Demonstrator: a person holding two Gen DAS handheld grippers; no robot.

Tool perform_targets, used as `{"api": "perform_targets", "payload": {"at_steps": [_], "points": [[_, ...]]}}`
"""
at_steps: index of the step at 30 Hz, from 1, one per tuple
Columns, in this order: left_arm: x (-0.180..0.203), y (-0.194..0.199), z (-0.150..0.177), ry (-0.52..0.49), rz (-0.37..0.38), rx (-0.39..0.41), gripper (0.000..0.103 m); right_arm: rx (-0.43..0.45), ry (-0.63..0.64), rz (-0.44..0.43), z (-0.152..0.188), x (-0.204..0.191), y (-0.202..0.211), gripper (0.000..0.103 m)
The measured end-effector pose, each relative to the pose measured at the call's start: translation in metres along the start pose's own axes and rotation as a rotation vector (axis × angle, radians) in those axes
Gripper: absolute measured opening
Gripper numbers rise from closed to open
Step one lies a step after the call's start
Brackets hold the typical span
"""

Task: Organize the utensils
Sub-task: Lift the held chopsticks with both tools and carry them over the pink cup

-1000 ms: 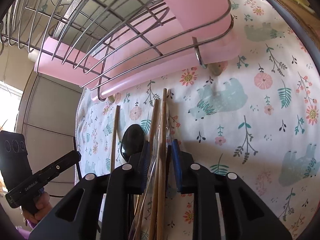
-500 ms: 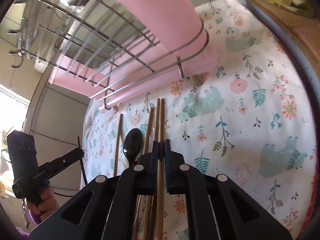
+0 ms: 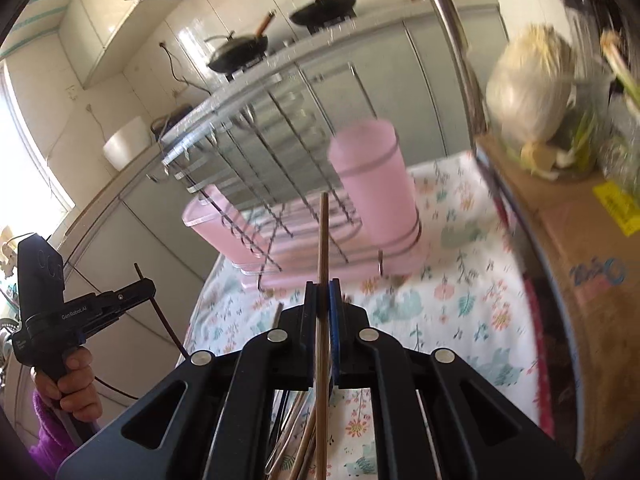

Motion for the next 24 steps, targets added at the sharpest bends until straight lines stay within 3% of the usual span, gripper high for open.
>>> {"api": "perform_targets", "payload": {"at_steps": [12, 24], "points": [[0.022, 0.061, -0.081, -0.1, -0.083, 0.234, 0.004, 0.328, 0.128, -0.022, -0.092, -0.047, 0.072, 0.006], [0.025, 0.077, -0.164, -0.15, -0.205, 0.442, 0.004, 0.616, 0.166, -0.054, -0.184, -0.071, 0.093, 0.006]]}}
Point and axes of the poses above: each gripper's, at about its wrist camera, not at the fingertips, and y roughly against the way its jaws point, x to its right, z to its underside, the point moved 7 cm from there along -y, roughly the way its jaws point, and after that the axes turned 12 degrees about -y, right-handed, at the moved point
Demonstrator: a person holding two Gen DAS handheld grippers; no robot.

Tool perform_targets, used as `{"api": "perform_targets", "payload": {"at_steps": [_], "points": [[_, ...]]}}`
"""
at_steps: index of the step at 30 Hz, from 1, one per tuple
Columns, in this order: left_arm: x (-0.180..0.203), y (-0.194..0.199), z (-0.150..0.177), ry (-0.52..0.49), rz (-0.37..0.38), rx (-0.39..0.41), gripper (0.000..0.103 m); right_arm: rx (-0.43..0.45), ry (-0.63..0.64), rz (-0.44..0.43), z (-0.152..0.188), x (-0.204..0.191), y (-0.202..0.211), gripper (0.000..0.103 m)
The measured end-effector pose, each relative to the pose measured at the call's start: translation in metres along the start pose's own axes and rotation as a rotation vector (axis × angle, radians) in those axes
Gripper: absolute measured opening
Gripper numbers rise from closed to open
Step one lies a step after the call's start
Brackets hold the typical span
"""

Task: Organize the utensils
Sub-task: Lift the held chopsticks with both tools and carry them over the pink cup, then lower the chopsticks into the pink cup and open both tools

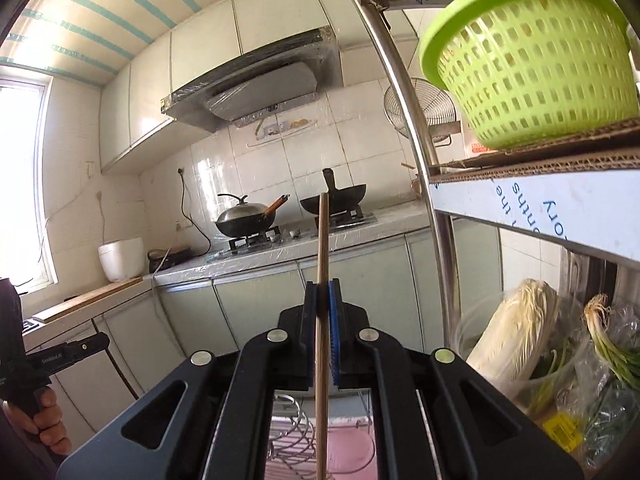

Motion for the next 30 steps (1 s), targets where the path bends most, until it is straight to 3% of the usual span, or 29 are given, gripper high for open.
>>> {"api": "perform_targets", "payload": {"at_steps": [4, 11, 20, 30], "points": [[0.004, -0.019, -0.002, -0.061, -0.058, 0.035, 0.004, 0.044, 0.02, 0.015, -0.006, 0.005, -0.022, 0.006], [-0.001, -0.059, 0.026, -0.106, -0.113, 0.005, 0.004, 0.057, 0.058, 0.05, 0.016, 0.017, -0.059, 0.006], [-0.016, -0.093, 0.077, -0.095, -0.122, -0.104, 0.004, -0.071, 0.052, 0.089, 0.064, 0.033, -0.081, 0.006], [-0.017, -0.113, 0.104, -0.08, -0.081, -0.195, 0.004, -0.22, -0.003, 0.128, 0.107, 0.054, -0.095, 0.006]]}}
Point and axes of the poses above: each gripper's, at about its wrist camera, not at the fingertips, and y roughly against the way its jaws point, x to its right, z to its underside, the point moved 7 cm from there along -y, roughly the way its jaws point, and after that the axes turned 12 degrees about -y, right-handed, at the moved point
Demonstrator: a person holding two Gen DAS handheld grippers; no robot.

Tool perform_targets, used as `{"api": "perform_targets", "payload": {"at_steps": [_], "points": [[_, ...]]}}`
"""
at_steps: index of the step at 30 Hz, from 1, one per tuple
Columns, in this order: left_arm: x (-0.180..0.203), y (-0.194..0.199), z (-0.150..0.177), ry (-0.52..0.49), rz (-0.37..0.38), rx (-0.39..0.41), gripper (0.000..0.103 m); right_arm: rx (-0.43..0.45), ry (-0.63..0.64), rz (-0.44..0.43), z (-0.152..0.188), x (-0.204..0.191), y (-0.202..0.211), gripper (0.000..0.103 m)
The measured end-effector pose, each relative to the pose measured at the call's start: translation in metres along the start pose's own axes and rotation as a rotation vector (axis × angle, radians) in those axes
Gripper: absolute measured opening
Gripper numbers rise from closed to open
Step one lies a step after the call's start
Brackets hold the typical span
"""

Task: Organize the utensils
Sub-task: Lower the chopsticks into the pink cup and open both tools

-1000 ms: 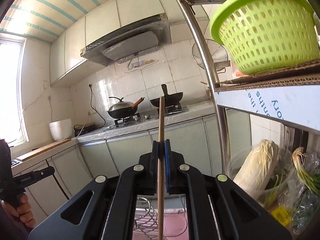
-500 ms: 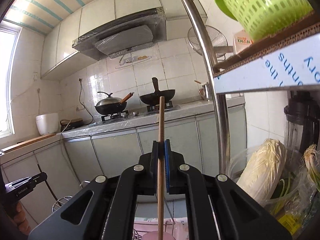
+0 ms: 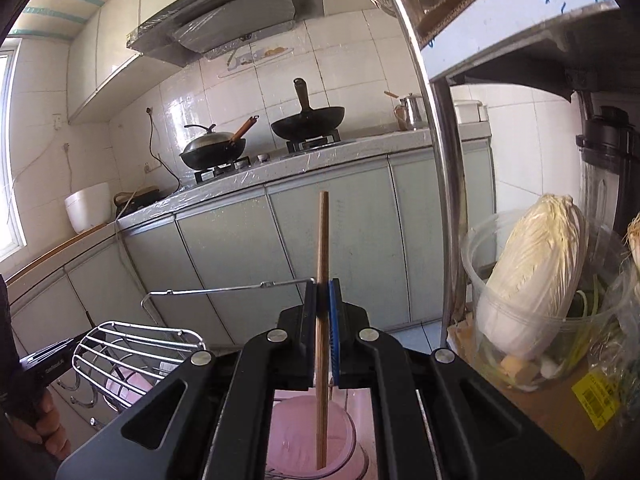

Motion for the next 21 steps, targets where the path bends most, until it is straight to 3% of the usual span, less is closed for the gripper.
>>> {"api": "perform_targets", "payload": {"at_steps": [6, 9, 11, 12, 16, 21], "points": [[0.004, -0.007, 0.005, 0.017, 0.013, -0.034, 0.008, -0.039, -0.013, 0.007, 0.008, 0.003, -0.003, 0.006], [0.002, -0.008, 0.004, 0.035, 0.018, -0.041, 0.026, -0.077, -0.022, 0.009, 0.01, 0.003, -0.006, 0.007], [0.0, -0.006, 0.003, 0.052, 0.019, -0.036, 0.03, -0.104, -0.036, 0.011, 0.011, 0.005, -0.008, 0.008], [-0.001, -0.004, 0.003, 0.057, 0.02, -0.034, 0.031, -0.116, -0.045, 0.01, 0.012, 0.007, -0.009, 0.01], [-0.005, 0.001, 0.001, 0.069, 0.014, -0.029, 0.036, -0.137, -0.071, 0.006, 0.013, 0.01, -0.007, 0.035], [-0.008, 0.016, -0.003, 0.075, 0.008, -0.011, 0.037, -0.124, -0.062, 0.01, 0.008, 0.007, 0.008, 0.039]]}}
Point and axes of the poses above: each gripper's, at about its wrist camera, not at the fingertips, and y roughly against the way its jaws point, x to its right, z to its underside, the point moved 7 cm from there along -y, roughly the way its jaws point, and after that the axes turned 12 degrees about -y, right-handed, at the moved point
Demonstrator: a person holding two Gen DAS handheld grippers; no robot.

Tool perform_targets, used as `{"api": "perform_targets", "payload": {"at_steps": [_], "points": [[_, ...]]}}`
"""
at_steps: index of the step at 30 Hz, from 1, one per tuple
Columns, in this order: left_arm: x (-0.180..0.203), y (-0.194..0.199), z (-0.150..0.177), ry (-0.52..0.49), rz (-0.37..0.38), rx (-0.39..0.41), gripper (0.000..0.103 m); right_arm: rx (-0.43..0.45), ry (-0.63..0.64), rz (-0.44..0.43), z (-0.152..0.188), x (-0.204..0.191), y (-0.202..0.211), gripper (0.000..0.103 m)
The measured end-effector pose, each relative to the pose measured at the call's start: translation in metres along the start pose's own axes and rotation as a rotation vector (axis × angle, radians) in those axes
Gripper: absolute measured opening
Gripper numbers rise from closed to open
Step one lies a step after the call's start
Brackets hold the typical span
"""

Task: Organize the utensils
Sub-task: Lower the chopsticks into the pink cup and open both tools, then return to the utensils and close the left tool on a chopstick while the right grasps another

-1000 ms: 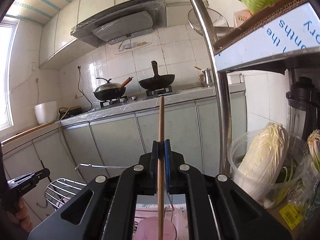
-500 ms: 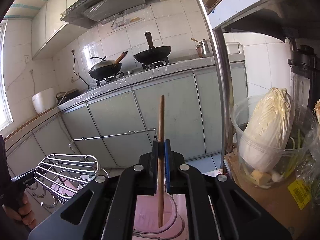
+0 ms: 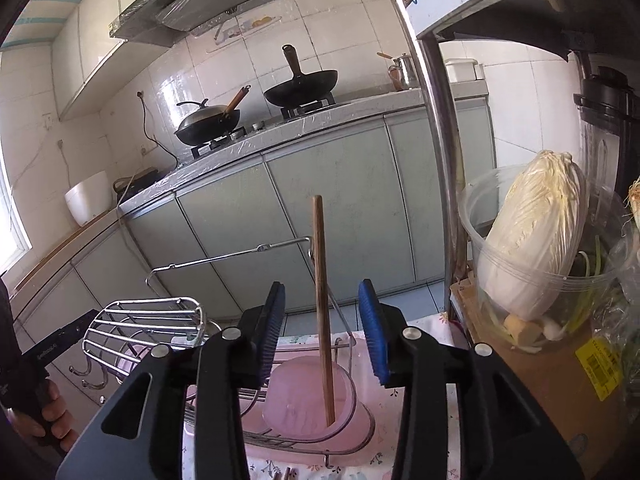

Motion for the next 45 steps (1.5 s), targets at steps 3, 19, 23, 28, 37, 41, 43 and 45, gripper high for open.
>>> {"api": "perform_targets", "payload": {"at_steps": [3, 19, 23, 28, 37, 41, 43, 45], "points": [[0.0, 0.015, -0.001, 0.006, 0.007, 0.016, 0.037, 0.016, 0.009, 0.004, -0.001, -0.001, 0.016, 0.04], [0.033, 0.071, 0.057, -0.02, 0.125, -0.086, 0.037, -0.126, -0.08, 0.003, 0.074, 0.022, 0.083, 0.04], [0.048, 0.057, 0.093, -0.011, 0.184, -0.214, 0.037, -0.289, -0.129, 0.003, 0.119, 0.034, 0.07, 0.04], [0.066, 0.016, 0.145, -0.027, 0.213, -0.444, 0.031, -0.438, -0.169, 0.017, 0.158, 0.044, 0.051, 0.04], [0.075, -0.047, 0.201, 0.034, 0.181, -0.71, 0.02, -0.589, -0.231, -0.02, 0.188, 0.041, 0.025, 0.04], [0.079, -0.061, 0.208, 0.026, 0.166, -0.741, 0.016, -0.611, -0.212, -0.012, 0.195, 0.036, 0.016, 0.04], [0.08, -0.066, 0.213, 0.026, 0.159, -0.759, 0.015, -0.618, -0.203, -0.007, 0.197, 0.034, 0.012, 0.04], [0.082, -0.07, 0.216, 0.02, 0.146, -0.766, 0.014, -0.627, -0.197, -0.004, 0.198, 0.031, 0.006, 0.04]]}}
Point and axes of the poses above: each gripper's, at about its wrist camera, not at the fingertips, and y roughly against the way its jaws point, x to its right, z to its underside, the point moved 7 cm from there along -y, roughly the way its jaws point, and after that the axes turned 12 degrees about -y, right-handed, at the moved point
